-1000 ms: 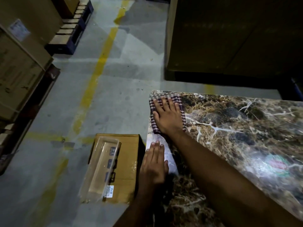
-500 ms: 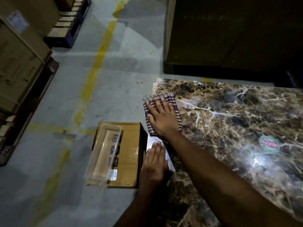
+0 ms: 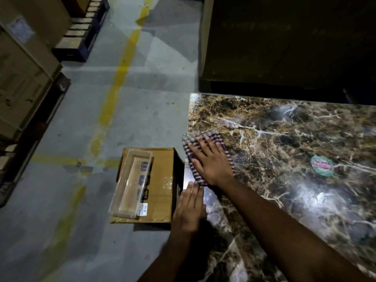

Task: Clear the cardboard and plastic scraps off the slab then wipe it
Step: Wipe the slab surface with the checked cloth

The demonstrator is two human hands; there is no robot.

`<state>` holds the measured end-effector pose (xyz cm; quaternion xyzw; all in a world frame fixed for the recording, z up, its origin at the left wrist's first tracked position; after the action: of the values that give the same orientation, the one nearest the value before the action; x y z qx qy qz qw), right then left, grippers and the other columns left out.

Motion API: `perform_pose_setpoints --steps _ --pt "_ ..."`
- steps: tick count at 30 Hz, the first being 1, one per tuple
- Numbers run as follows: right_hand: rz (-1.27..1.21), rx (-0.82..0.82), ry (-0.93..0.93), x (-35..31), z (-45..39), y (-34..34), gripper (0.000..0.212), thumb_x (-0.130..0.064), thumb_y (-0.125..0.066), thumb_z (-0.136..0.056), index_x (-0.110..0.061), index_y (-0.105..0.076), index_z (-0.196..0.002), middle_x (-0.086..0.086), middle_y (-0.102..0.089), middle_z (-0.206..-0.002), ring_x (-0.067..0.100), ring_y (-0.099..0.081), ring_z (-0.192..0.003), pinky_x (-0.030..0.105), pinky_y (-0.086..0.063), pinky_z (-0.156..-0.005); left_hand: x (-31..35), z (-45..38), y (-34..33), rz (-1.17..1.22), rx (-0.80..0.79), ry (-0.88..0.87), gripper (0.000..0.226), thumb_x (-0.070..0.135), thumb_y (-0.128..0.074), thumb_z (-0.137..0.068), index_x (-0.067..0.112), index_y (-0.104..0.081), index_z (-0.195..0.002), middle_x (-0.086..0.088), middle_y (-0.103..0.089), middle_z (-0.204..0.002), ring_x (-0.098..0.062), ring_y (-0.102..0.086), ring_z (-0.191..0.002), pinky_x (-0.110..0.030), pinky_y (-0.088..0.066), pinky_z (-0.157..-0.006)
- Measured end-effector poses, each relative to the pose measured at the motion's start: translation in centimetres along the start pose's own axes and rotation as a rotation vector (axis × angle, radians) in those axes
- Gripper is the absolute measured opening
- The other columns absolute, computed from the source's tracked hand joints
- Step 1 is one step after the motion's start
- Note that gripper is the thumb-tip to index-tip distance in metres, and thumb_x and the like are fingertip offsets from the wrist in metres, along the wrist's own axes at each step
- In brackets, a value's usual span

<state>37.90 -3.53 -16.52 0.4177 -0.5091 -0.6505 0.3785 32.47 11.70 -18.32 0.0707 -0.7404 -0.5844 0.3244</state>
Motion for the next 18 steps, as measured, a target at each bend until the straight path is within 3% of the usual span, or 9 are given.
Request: perform_pose_setpoints --steps 2,4,7,10,12,16,18 --pt "-0.005 0.007 -0.118 2.2 -0.3 0.2 0.061 -0.057 -0.009 -0.103 -0.039 0.001 -0.160 0.002 -0.001 -0.170 0.026 0.007 -0.156 0.049 0.000 -0.125 0.1 0.2 0.0 -0.005 -0.010 -0.037 0.052 0.028 -0.044 -0.094 0.004 -0.057 -0.139 -0.014 -0.054 -0.146 -0.030 -0.050 -0.137 -0.044 -0.044 -0.108" --pt "-0.017 0.005 -0.200 2.4 -1.5 0.3 0.061 -0.057 -0.009 -0.103 -0.039 0.001 -0.160 0.003 -0.001 -0.170 0.027 0.008 -0.156 0.051 -0.001 -0.125 -0.1 1.0 0.1 0.015 -0.002 -0.056 0.053 0.028 -0.042 -0.100 0.005 -0.048 -0.146 -0.013 -0.044 -0.155 -0.028 -0.036 -0.147 -0.043 -0.033 -0.116" --pt "-0.011 0.003 -0.101 -1.7 -1.7 0.0 0.058 -0.055 -0.013 -0.104 -0.040 -0.002 -0.159 0.004 -0.004 -0.170 0.027 0.006 -0.156 0.051 -0.002 -0.125 -0.3 2.4 -0.1 0.018 -0.016 -0.037 0.054 0.031 -0.038 -0.103 0.004 -0.042 -0.150 -0.013 -0.036 -0.159 -0.028 -0.030 -0.150 -0.043 -0.027 -0.120" --pt "-0.041 0.025 0.061 -3.9 2.3 -0.2 0.054 -0.053 -0.024 -0.104 -0.044 -0.020 -0.157 0.000 -0.015 -0.169 0.023 -0.004 -0.157 0.047 -0.005 -0.124 0.3 3.6 -0.1 0.026 -0.049 -0.015 0.053 0.033 -0.030 -0.107 0.004 -0.048 -0.147 -0.013 -0.047 -0.153 -0.031 -0.038 -0.145 -0.049 -0.040 -0.112" --pt "-0.048 0.037 0.038 -2.4 4.7 -0.5 0.054 -0.053 -0.024 -0.104 -0.044 -0.018 -0.157 -0.002 -0.016 -0.168 0.022 -0.005 -0.156 0.046 -0.005 -0.124 1.0 4.8 0.1 0.001 -0.041 -0.017 0.053 0.033 -0.027 -0.107 0.005 -0.047 -0.148 -0.012 -0.045 -0.154 -0.030 -0.035 -0.147 -0.049 -0.041 -0.111" --pt "-0.052 0.049 -0.151 -0.2 3.9 -0.5 0.057 -0.053 -0.019 -0.104 -0.040 -0.012 -0.160 0.003 -0.013 -0.169 0.027 -0.002 -0.156 0.051 -0.007 -0.124 2.0 7.1 1.3 0.059 0.045 -0.054 0.051 0.019 -0.044 -0.104 0.001 -0.040 -0.151 -0.015 -0.036 -0.159 -0.028 -0.027 -0.151 -0.048 -0.031 -0.119" --pt "-0.034 0.044 -0.110 -2.3 3.5 -0.6 0.057 -0.052 -0.020 -0.105 -0.039 -0.012 -0.160 0.004 -0.012 -0.169 0.028 0.000 -0.156 0.051 -0.005 -0.124 2.2 7.9 1.7 0.032 0.074 -0.045 0.052 0.019 -0.047 -0.103 0.001 -0.038 -0.152 -0.015 -0.034 -0.160 -0.027 -0.026 -0.152 -0.046 -0.028 -0.121"
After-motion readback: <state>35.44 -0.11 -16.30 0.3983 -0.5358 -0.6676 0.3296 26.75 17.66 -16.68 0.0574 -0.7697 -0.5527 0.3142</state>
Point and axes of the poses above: each hand's wrist, its own z-axis away from the middle knuckle, its own y-axis out of the back of the hand, x = y × z, the point moved 9 cm from there along -z, towards the middle knuckle
